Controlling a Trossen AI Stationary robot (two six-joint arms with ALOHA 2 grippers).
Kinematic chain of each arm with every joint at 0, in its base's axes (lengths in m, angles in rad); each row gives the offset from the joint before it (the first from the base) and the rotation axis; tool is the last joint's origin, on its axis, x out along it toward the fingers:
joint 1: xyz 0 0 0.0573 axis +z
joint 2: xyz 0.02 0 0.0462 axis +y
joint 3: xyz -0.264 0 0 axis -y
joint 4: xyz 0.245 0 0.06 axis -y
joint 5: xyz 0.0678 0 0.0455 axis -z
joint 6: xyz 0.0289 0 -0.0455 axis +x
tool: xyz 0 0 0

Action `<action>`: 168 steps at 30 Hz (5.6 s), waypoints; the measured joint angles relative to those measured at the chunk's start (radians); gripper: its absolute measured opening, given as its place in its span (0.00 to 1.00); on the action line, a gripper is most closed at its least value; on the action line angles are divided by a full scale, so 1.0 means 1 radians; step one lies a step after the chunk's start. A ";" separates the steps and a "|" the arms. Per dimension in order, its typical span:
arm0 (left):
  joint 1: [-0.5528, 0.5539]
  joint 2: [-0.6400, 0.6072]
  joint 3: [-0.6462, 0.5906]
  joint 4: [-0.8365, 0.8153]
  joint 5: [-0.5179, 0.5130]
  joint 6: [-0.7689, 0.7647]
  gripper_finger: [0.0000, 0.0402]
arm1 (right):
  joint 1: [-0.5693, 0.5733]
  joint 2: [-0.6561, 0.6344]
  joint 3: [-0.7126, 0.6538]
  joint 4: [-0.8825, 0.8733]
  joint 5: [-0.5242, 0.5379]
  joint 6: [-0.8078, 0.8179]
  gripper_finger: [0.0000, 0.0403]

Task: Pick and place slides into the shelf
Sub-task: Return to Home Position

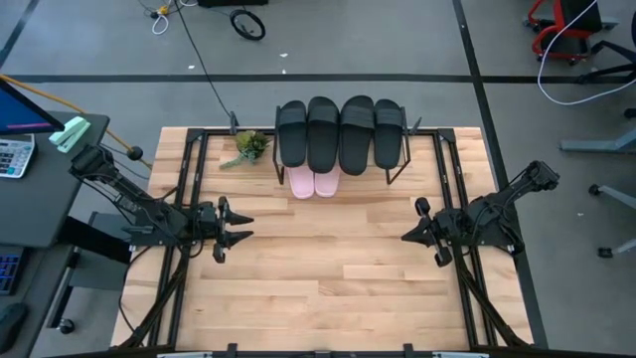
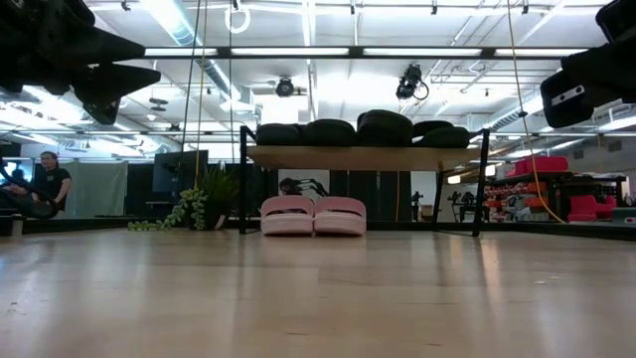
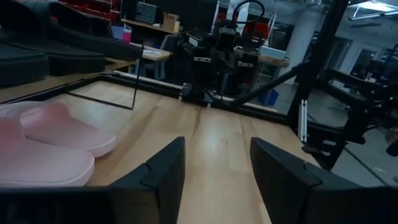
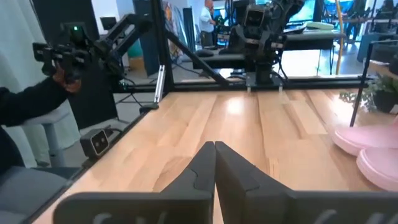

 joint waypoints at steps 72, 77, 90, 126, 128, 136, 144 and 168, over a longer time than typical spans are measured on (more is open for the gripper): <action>0.573 -0.532 -0.002 -0.542 0.893 0.286 0.47 | 0.000 0.000 0.008 -0.005 0.001 -0.003 0.03; 0.573 -0.573 -0.001 -0.572 0.892 0.331 0.46 | 0.000 0.000 0.008 -0.006 0.001 -0.003 0.04; 0.573 -0.583 -0.002 -0.538 0.893 0.312 0.46 | 0.000 0.000 0.008 -0.006 0.001 -0.003 0.03; 0.573 -0.583 -0.002 -0.528 0.892 0.312 0.46 | 0.000 0.002 0.006 0.047 -0.232 -0.445 0.04; 0.573 -0.583 -0.002 -0.528 0.892 0.311 0.46 | 0.000 0.002 0.006 0.046 -0.225 -0.458 0.04; 0.573 -0.583 -0.002 -0.528 0.892 0.311 0.47 | 0.000 0.002 0.005 0.047 -0.218 -0.446 0.04; 0.573 -0.583 -0.002 -0.528 0.892 0.311 0.45 | 0.000 0.002 0.005 0.046 -0.218 -0.445 0.04; 0.573 -0.583 -0.002 -0.528 0.892 0.311 0.45 | 0.000 0.002 0.005 0.046 -0.218 -0.444 0.03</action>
